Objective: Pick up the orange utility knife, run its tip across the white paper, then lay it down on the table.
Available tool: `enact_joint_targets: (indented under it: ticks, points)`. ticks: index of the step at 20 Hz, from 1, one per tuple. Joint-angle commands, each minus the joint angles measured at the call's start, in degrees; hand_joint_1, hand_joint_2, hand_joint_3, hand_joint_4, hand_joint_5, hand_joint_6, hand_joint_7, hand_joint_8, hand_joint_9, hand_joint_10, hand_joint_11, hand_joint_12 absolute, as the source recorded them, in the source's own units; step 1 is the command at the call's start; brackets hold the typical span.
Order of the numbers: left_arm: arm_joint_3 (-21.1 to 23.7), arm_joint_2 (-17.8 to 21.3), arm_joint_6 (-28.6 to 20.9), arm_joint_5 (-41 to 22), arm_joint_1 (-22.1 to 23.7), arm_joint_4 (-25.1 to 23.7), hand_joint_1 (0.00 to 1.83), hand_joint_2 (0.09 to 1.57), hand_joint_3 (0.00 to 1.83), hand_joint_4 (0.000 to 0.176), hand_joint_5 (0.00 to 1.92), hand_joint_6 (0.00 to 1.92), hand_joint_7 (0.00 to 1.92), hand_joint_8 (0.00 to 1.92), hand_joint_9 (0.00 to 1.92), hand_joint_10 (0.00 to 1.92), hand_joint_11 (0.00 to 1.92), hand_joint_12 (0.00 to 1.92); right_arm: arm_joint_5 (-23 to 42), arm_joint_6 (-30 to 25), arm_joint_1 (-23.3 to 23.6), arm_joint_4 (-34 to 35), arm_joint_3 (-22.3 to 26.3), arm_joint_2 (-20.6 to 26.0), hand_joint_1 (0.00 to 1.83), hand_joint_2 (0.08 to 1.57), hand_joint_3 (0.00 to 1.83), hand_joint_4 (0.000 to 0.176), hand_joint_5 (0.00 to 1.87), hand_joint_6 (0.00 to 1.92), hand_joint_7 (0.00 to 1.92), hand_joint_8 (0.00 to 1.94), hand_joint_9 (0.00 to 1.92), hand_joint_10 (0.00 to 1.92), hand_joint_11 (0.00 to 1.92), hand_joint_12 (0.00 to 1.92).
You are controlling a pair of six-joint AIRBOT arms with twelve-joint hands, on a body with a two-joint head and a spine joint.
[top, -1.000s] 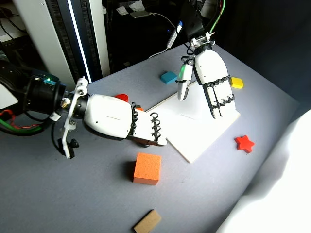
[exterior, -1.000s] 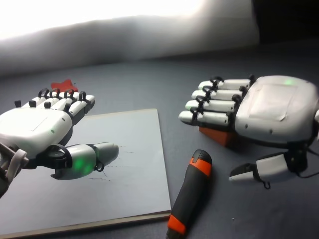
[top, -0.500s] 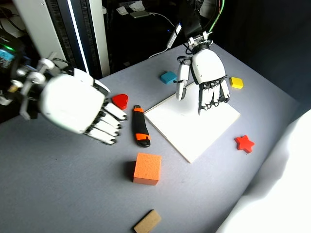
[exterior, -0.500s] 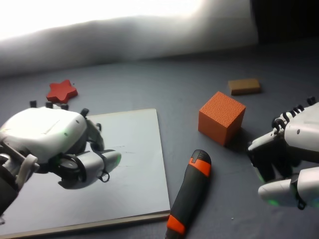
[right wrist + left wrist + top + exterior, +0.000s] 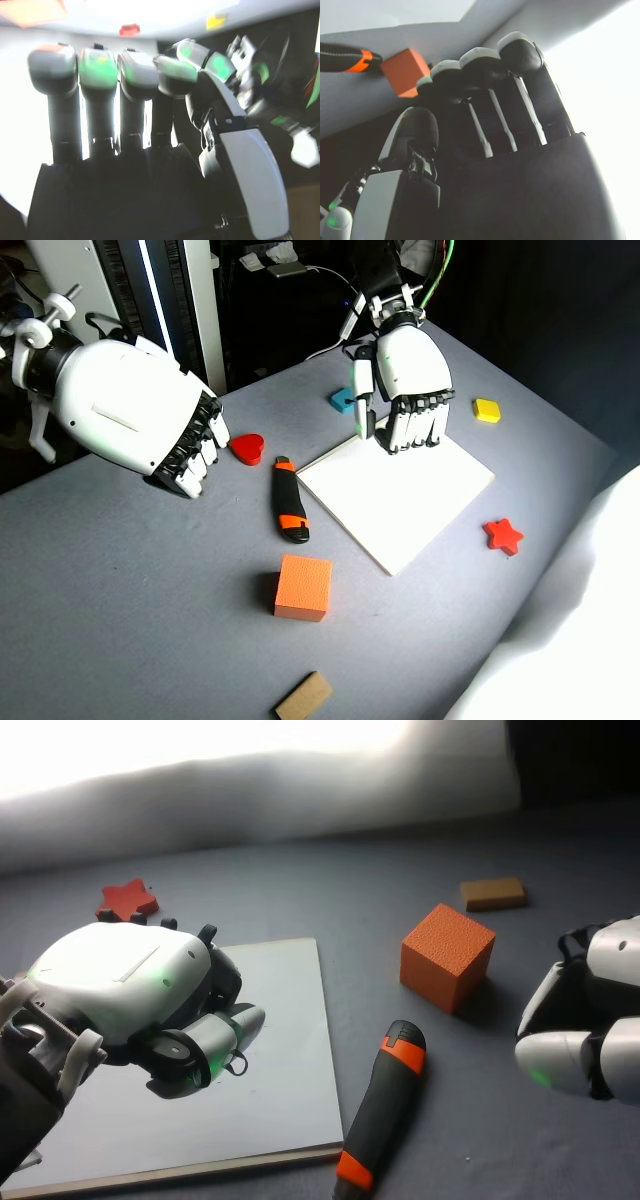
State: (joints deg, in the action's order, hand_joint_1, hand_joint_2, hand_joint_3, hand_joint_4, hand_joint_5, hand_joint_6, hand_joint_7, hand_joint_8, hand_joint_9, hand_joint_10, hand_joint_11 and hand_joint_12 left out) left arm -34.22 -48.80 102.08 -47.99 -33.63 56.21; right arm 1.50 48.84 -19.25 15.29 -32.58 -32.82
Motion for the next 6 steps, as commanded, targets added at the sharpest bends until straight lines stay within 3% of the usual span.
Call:
enact_joint_targets:
  ticks: [1, 6]
  points:
    - [0.00, 0.14, -0.65, -4.37, 0.28, -3.82, 0.30, 1.57, 0.00, 0.000, 0.84, 1.88, 0.97, 1.82, 0.92, 1.92, 0.77, 1.92, 7.44, -0.61, 0.03, 0.47, 0.02, 0.49, 0.13, 1.57, 0.16, 0.000, 0.99, 1.92, 1.17, 1.85, 1.19, 1.92, 1.10, 1.92]
    - [-0.69, 0.27, -2.61, -3.78, 0.17, -5.41, 0.36, 1.56, 0.00, 0.000, 0.82, 1.90, 0.95, 1.83, 0.92, 1.92, 0.78, 1.92, 22.13, 3.05, -5.36, -6.80, -0.84, 1.08, 0.13, 1.57, 0.17, 0.000, 0.98, 1.92, 1.17, 1.93, 1.21, 1.92, 1.13, 1.92]
